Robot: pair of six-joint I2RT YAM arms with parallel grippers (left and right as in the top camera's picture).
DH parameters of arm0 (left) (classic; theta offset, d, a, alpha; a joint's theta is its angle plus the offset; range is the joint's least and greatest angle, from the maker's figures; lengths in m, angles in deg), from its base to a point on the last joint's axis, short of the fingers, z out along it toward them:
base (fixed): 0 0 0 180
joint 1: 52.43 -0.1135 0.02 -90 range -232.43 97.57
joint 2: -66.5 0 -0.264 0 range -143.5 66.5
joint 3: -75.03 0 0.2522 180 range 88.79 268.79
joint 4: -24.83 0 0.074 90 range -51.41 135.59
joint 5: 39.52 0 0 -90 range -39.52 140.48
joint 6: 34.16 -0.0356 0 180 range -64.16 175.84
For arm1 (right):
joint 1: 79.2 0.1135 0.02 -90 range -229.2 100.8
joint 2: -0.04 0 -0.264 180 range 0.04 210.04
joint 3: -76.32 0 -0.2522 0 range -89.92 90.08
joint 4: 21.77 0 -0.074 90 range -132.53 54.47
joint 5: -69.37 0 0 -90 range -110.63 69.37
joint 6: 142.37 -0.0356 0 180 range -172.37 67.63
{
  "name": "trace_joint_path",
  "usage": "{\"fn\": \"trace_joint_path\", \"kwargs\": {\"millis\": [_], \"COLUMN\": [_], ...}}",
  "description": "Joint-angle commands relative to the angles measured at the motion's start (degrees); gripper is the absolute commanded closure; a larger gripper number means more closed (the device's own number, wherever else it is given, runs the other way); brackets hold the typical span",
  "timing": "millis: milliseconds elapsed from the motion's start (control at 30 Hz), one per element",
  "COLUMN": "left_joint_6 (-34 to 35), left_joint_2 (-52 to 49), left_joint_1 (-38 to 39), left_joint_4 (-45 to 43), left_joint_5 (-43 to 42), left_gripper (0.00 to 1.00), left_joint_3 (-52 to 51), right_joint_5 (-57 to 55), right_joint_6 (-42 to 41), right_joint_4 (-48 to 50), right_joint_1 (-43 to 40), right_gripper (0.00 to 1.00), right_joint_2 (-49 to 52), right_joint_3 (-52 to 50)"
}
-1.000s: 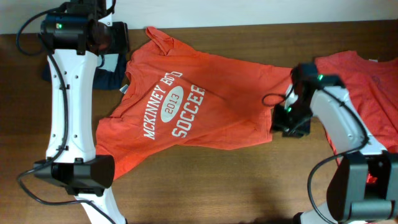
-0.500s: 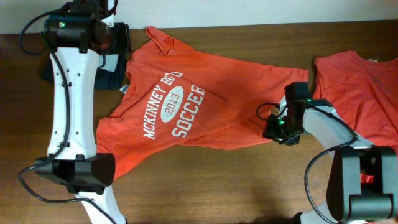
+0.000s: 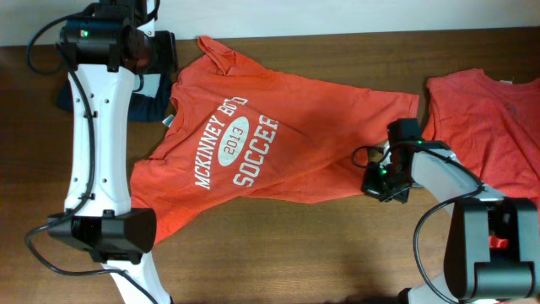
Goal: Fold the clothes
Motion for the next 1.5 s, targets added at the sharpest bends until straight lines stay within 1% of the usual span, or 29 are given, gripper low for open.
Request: {"fn": "trace_joint_path", "kwargs": {"millis": [0,100,167,200,233,300,333,367,433,500,533,600,800,867,1033,1300,1333,1367,1467], "left_joint_6": [0.1,0.1,0.1,0.1,0.1,0.1,0.1,0.1,0.1,0.1,0.1,0.1,0.1,0.1,0.1,0.1,0.1,0.1,0.1], "left_joint_2": [-0.5,-0.5,-0.5,-0.5,-0.5,-0.5,-0.5,-0.5,-0.5,-0.5,-0.5,-0.5,-0.5,-0.5,-0.5,-0.5,-0.5,-0.5,-0.5], "left_joint_1": [-0.1,-0.1,-0.1,-0.1,-0.1,-0.1,-0.1,-0.1,-0.1,-0.1,-0.1,-0.1,-0.1,-0.1,-0.1,-0.1,-0.1,-0.1,-0.1], "left_joint_4": [-0.3,-0.3,-0.3,-0.3,-0.3,-0.3,-0.3,-0.2,-0.1,0.0,0.0,0.0,0.0,0.0,-0.2,-0.4,-0.4,-0.4,-0.3], "left_joint_5": [1.0,2.1,2.0,2.0,2.0,2.0,1.9,1.9,1.9,1.9,1.9,1.9,1.9,1.9,1.9,1.9,1.9,1.9,1.9], "left_gripper": [0.35,0.35,0.35,0.35,0.35,0.35,0.35,0.35,0.35,0.35,0.35,0.35,0.35,0.35,0.35,0.35,0.35,0.35,0.35], "left_joint_3": [-0.4,-0.4,-0.4,-0.4,-0.4,-0.4,-0.4,-0.4,-0.4,-0.4,-0.4,-0.4,-0.4,-0.4,-0.4,-0.4,-0.4,-0.4,-0.4], "right_joint_5": [1.5,4.4,4.4,4.4,4.5,7.2,10.2,12.2,13.4,13.0,13.0,13.0,12.9,12.9,13.2,16.0,16.0,16.0,16.0], "right_joint_6": [3.4,7.0,7.6,7.6,7.6,7.9,8.6,9.4,9.3,9.8,9.8,9.8,9.7,9.7,9.5,9.6,9.6,9.5,8.7], "right_joint_4": [-1.0,-2.2,-2.9,-2.9,-2.9,-3.0,-3.0,-2.9,-2.4,0.8,1.6,3.1,5.2,5.4,5.5,4.7,4.5,4.4,3.4], "right_joint_1": [-2.5,-4.4,-5.5,-5.9,-6.3,-6.9,-6.9,-6.8,-6.8,-6.8,-6.8,-6.8,-6.8,-6.8,-6.8,-6.7,-6.7,-6.7,-6.7], "right_gripper": [0.96,0.96,0.96,0.94,0.87,0.66,0.57,0.52,0.5,0.49,0.49,0.54,0.61,0.62,0.62,0.63,0.64,0.68,0.69], "right_joint_2": [-0.9,-1.9,-2.8,-3.1,-3.4,-3.6,-3.5,-3.5,-3.5,-3.4,-3.3,-2.6,-0.5,0.2,1.7,2.2,2.2,2.2,2.3], "right_joint_3": [0.8,1.2,1.5,1.5,1.5,1.5,1.5,1.5,1.4,0.9,0.7,0.7,0.5,0.2,0.2,0.2,0.2,0.2,-0.1]}}
